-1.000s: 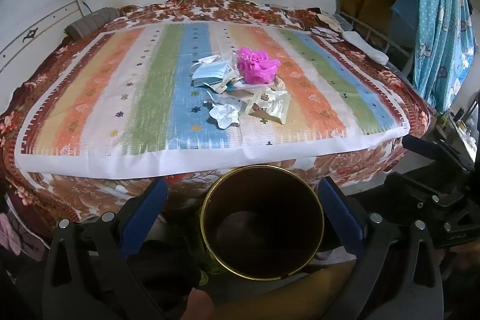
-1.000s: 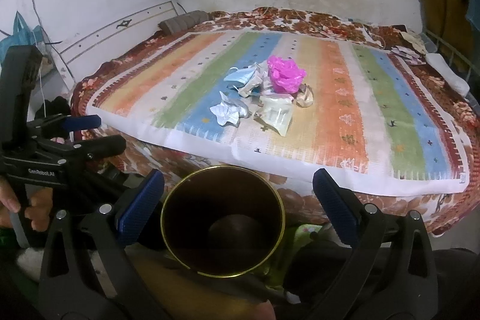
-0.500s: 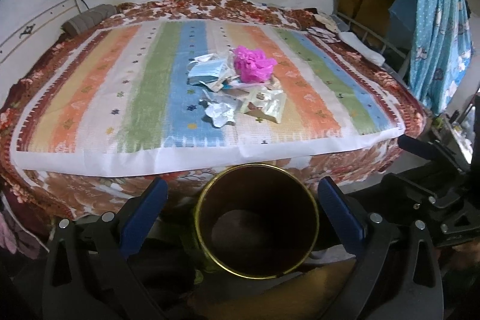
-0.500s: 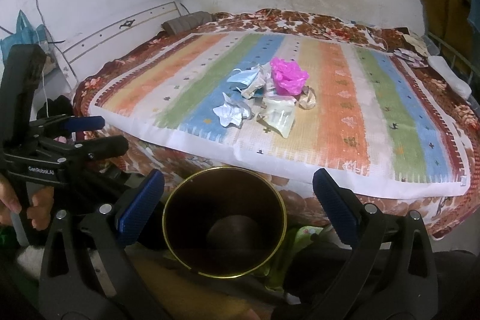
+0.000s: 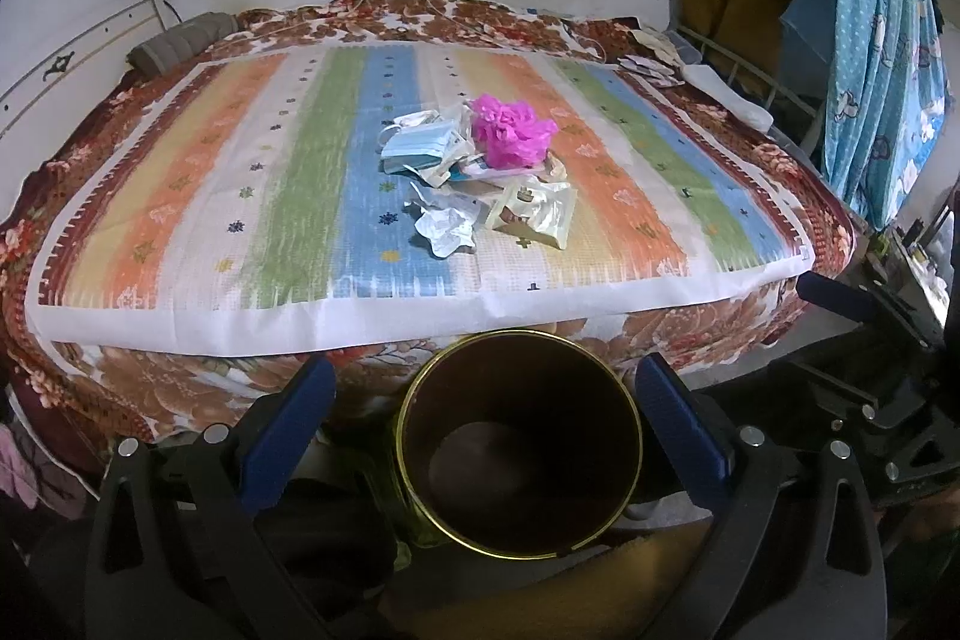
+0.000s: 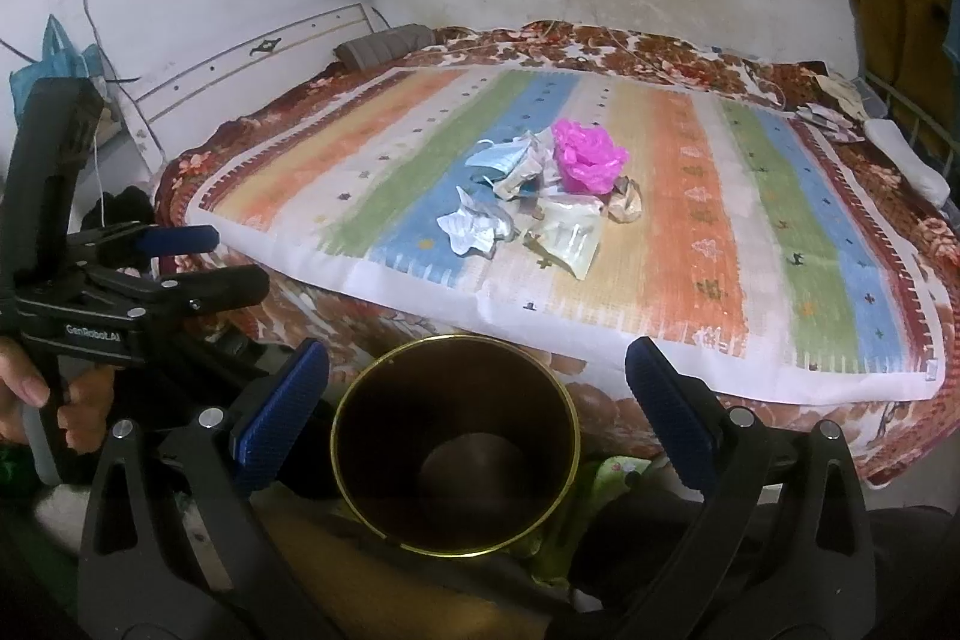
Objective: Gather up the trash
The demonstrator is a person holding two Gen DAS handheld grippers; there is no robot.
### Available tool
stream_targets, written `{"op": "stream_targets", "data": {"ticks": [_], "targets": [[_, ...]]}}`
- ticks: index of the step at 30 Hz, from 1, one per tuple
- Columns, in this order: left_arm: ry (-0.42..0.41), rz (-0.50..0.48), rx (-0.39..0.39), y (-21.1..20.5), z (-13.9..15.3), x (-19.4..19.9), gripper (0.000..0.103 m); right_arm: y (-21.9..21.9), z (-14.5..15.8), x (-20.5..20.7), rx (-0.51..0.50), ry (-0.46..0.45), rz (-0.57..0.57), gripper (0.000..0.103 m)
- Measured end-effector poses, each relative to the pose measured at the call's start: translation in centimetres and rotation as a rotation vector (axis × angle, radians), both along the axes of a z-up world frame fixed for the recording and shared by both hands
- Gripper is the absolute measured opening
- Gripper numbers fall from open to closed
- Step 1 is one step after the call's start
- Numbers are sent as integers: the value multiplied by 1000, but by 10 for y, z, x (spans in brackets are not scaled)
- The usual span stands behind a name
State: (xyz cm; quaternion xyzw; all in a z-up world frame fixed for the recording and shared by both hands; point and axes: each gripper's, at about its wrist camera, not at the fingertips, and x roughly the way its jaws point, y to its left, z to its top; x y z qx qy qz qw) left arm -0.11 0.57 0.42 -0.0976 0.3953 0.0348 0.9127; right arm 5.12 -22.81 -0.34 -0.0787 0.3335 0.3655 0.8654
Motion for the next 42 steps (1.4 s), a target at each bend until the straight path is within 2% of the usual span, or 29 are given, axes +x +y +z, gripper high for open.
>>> {"op": "stream_targets", "data": {"ticks": [23, 30, 39, 42], "targets": [[22, 9, -35, 5, 2, 13, 97, 4, -2, 11, -4, 32, 0, 94], [35, 9, 1, 11, 7, 34, 97, 18, -1, 29, -44, 44, 6, 94], [70, 37, 21, 39, 16, 77, 97, 39, 5, 71, -96, 79, 21, 94], [102, 53, -19, 52, 13, 89, 97, 45, 7, 82, -108, 83, 29, 94]]}}
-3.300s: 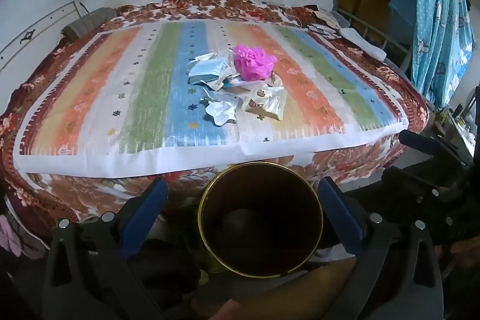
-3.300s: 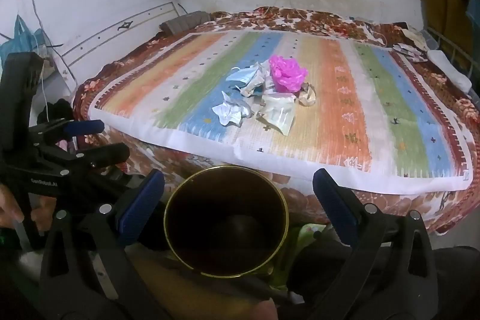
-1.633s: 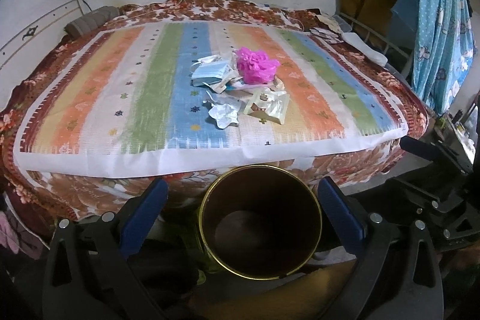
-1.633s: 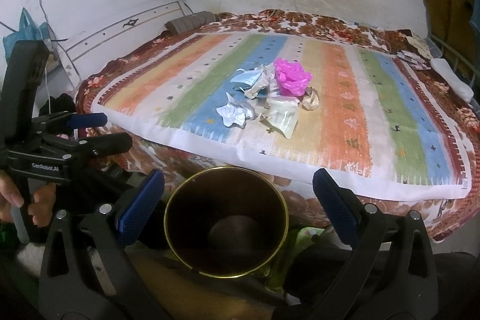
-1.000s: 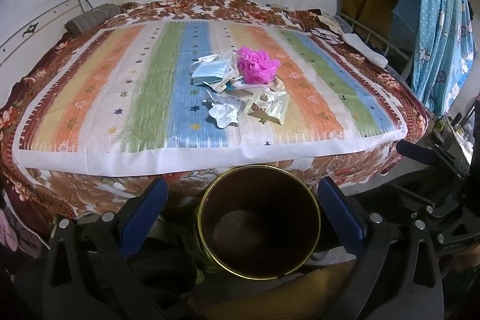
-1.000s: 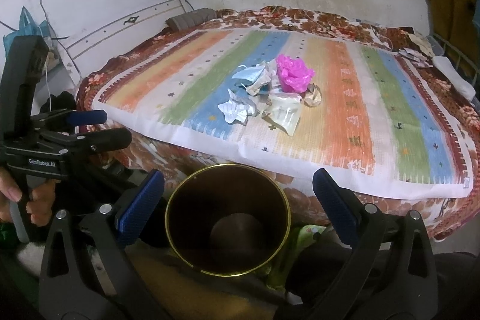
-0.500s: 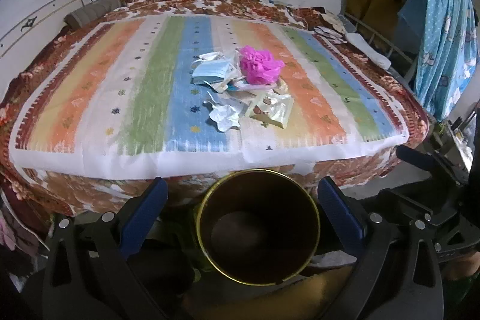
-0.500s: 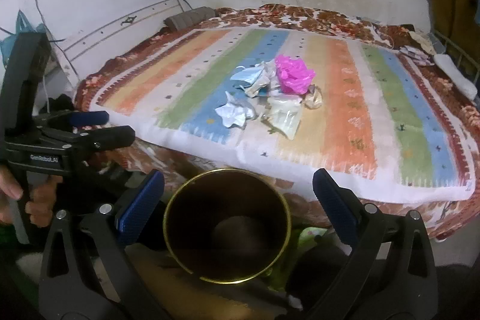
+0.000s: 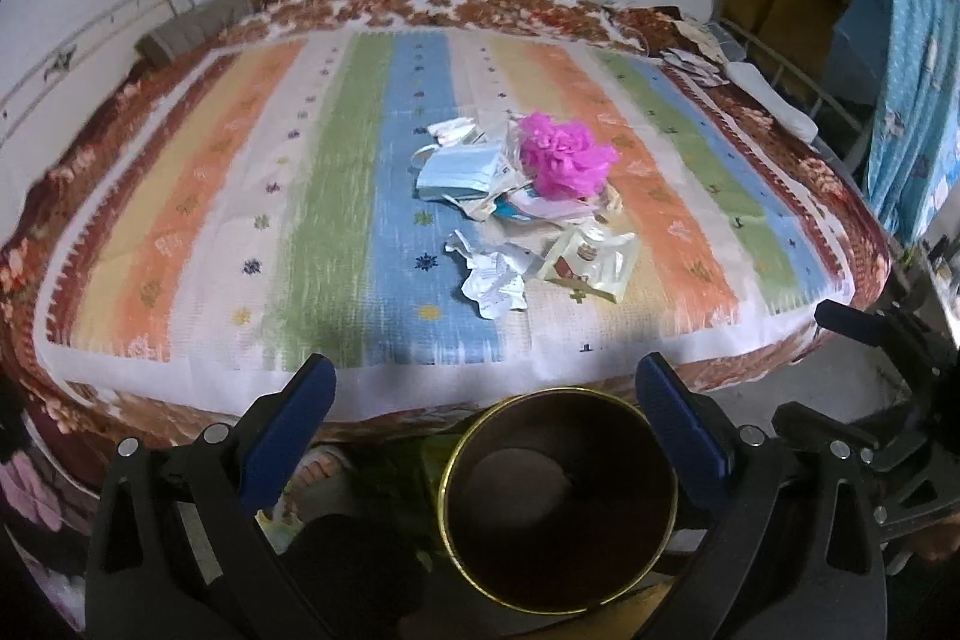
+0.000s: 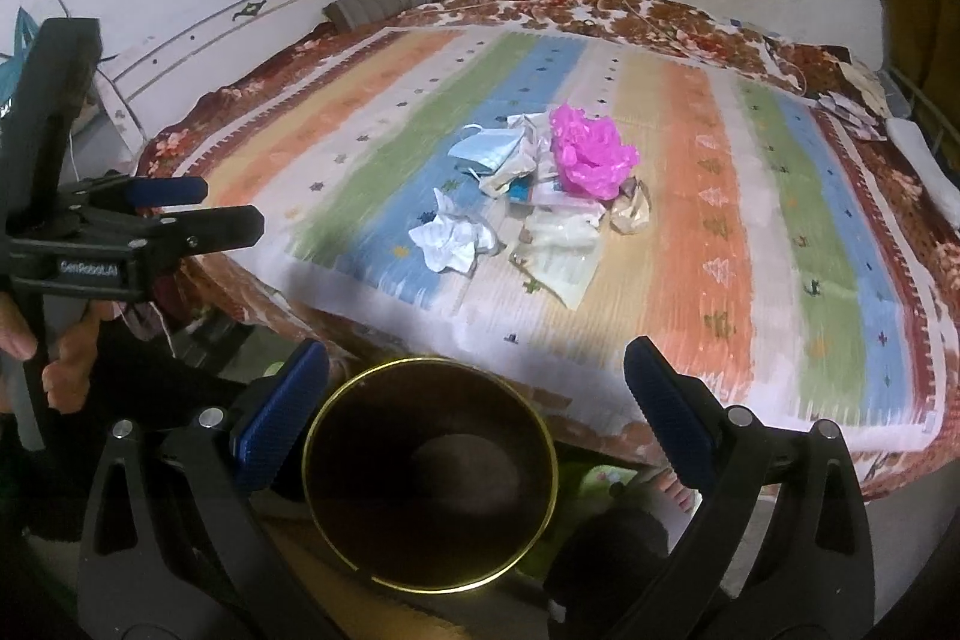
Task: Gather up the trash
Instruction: 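Grasp the crumpled white receipt with the left tool while the right tool grasps the clear plastic wrapper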
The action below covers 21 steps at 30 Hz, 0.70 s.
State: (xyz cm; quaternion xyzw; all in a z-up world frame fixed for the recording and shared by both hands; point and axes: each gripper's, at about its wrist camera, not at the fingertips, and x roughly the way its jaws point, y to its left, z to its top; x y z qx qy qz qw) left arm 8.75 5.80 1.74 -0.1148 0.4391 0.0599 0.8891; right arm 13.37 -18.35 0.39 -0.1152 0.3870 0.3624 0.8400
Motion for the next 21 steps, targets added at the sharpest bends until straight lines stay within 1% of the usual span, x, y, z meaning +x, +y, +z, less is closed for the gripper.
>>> {"op": "stream_targets", "data": {"ticks": [2, 5, 10, 14, 19, 21], "targets": [[27, 7, -34, 8, -4, 9, 97, 5, 2, 9, -5, 7, 9, 94], [65, 13, -16, 13, -10, 20, 97, 14, 5, 16, -28, 0, 31, 94], [104, 3, 20, 20, -18, 42, 97, 28, 5, 26, -61, -13, 65, 94], [143, -1, 5, 29, -27, 60, 97, 37, 2, 37, -91, -13, 80, 94], [186, -31, -17, 33, -42, 80, 97, 50, -4, 51, -134, -5, 108, 94], [214, -28, -10, 35, -51, 89, 97, 57, -7, 57, -153, 0, 124, 91]]}}
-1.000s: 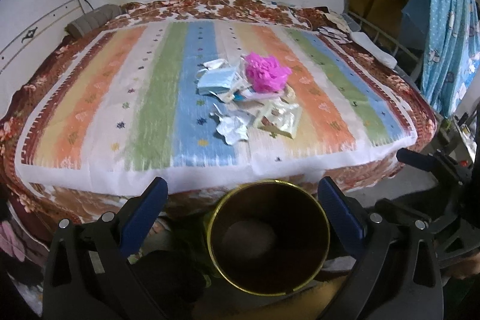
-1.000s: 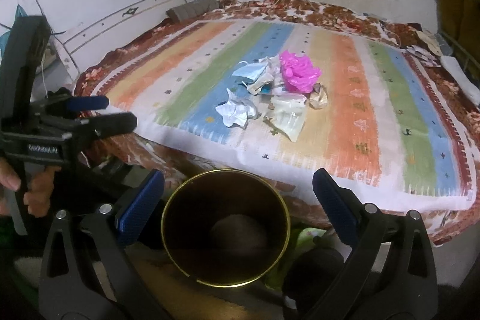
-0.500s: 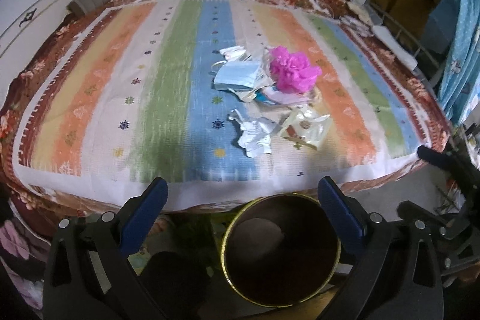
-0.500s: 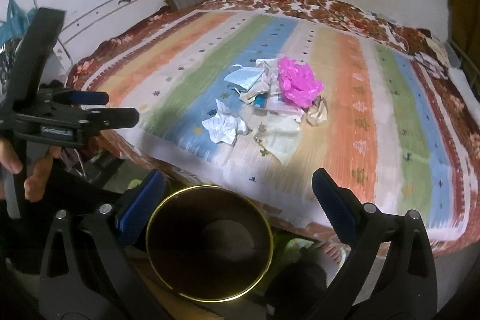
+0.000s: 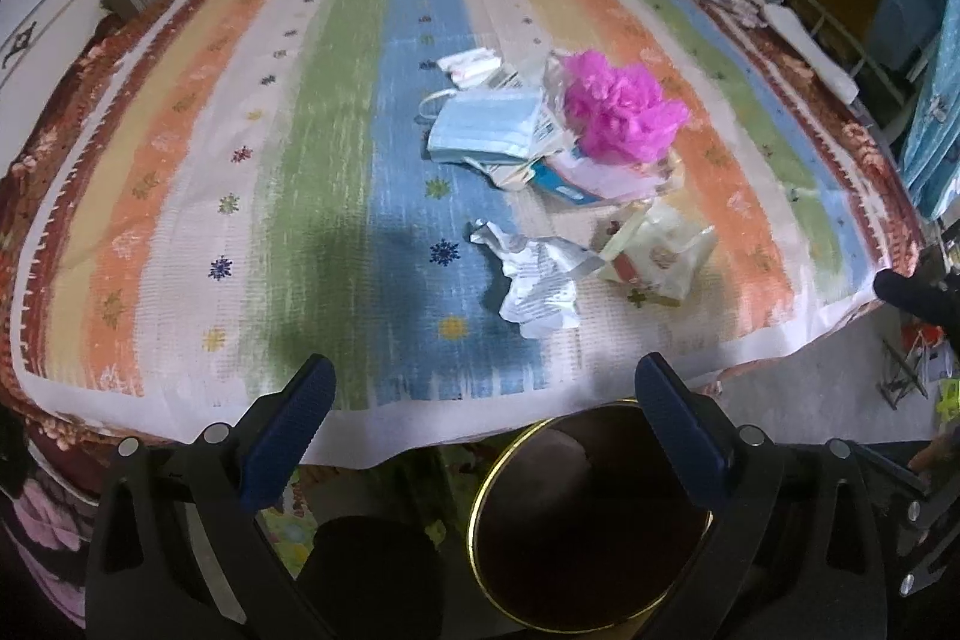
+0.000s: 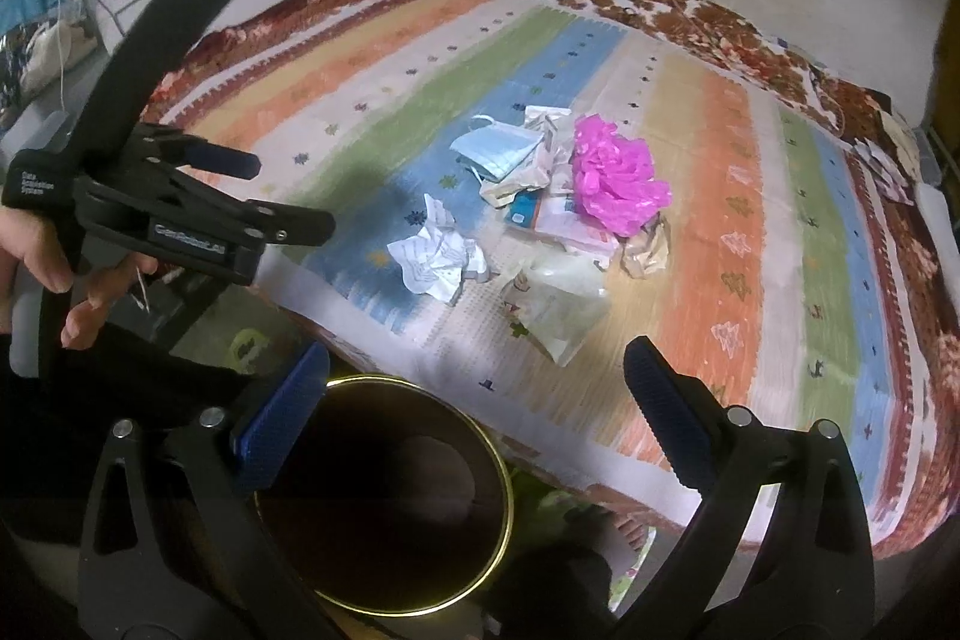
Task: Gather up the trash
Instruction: 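Grasp the crumpled white receipt with the left tool while the right tool grasps the clear plastic wrapper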
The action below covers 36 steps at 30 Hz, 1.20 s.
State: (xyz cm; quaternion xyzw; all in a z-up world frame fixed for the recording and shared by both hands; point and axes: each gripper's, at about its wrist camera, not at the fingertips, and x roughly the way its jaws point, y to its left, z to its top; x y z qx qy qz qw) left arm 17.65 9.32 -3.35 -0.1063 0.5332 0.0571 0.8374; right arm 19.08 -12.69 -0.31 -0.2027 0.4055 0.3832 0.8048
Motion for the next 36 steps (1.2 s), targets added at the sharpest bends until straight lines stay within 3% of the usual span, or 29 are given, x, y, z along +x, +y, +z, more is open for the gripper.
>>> {"op": "stream_targets", "data": {"ticks": [10, 13, 18, 26, 31, 33, 36], "targets": [[84, 15, -17, 15, -31, 34, 92, 19, -16, 37, -24, 66, 19, 83], [111, 0, -62, 17, -40, 45, 81, 24, -23, 49, -18, 117, 24, 73], [126, -24, -74, 15, -52, 60, 81, 37, -40, 65, -56, 152, 24, 69], [154, -40, -84, 16, -68, 79, 60, 52, -63, 95, -94, 195, 24, 51], [160, -52, -110, 14, -74, 87, 53, 62, -79, 103, -129, 229, 35, 34], [172, -65, -112, 11, -79, 90, 47, 64, -86, 107, -137, 241, 19, 22], [197, -96, -109, 4, -87, 93, 23, 63, -93, 108, -149, 255, 14, 9]]}}
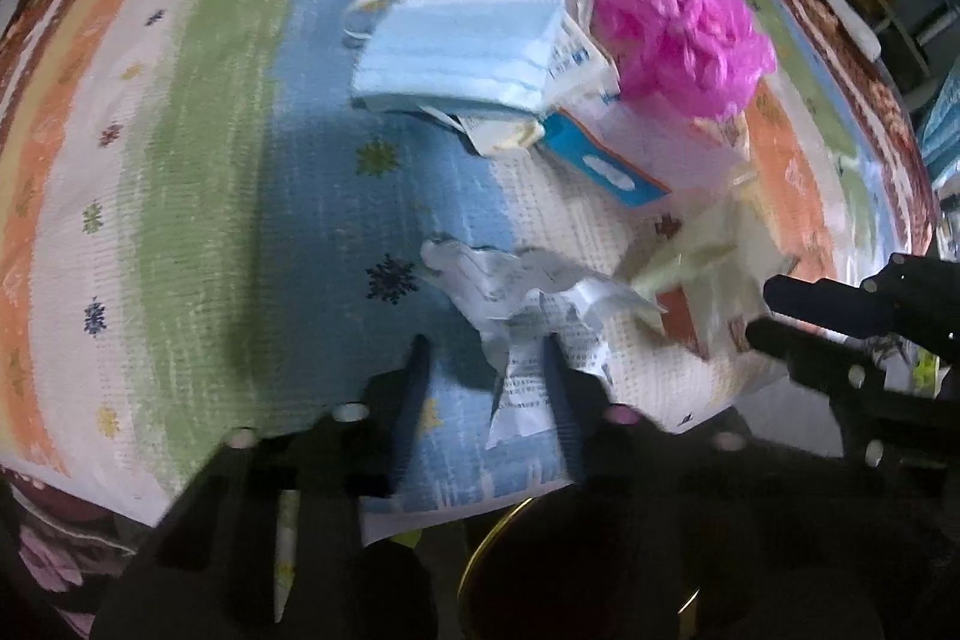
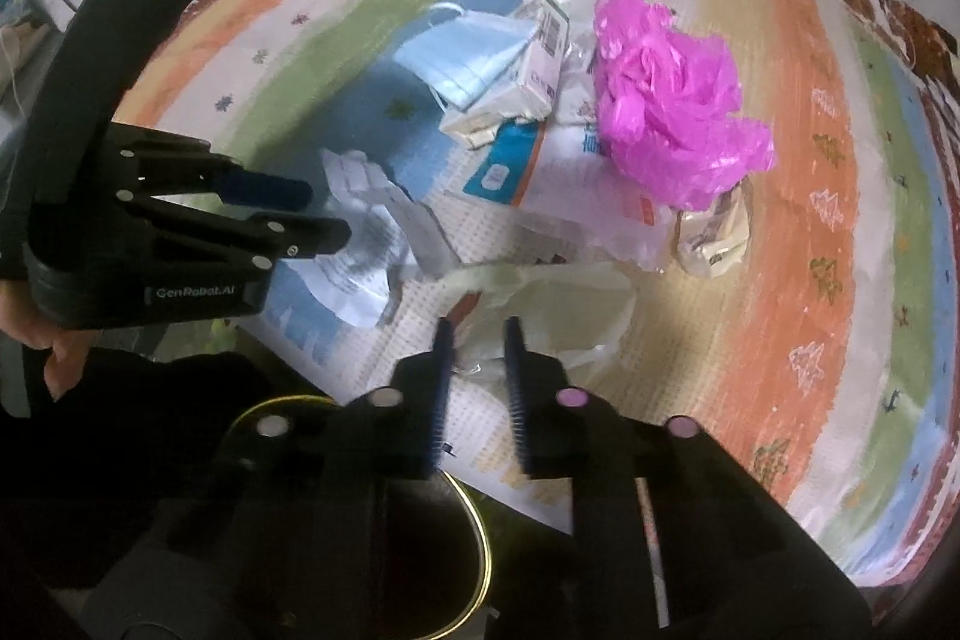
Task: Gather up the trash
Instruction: 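Grasp the crumpled white receipt with the left tool while the right tool grasps the clear plastic wrapper, then carry the receipt in the left tool to the bin and release while the right tool drops the wrapper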
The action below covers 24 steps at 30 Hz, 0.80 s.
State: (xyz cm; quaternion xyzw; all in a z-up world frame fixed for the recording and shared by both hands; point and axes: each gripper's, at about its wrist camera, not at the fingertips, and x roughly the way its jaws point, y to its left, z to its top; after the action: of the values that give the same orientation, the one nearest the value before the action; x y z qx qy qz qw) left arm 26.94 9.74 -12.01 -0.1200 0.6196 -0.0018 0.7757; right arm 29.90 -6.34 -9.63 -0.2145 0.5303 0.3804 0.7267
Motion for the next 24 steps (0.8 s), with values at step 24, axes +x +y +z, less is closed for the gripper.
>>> {"op": "stream_targets", "data": {"ticks": [24], "targets": [[-164, 64, -40, 2, 71, -20, 5, -26, 57, -9, 147, -48, -97, 0]]}}
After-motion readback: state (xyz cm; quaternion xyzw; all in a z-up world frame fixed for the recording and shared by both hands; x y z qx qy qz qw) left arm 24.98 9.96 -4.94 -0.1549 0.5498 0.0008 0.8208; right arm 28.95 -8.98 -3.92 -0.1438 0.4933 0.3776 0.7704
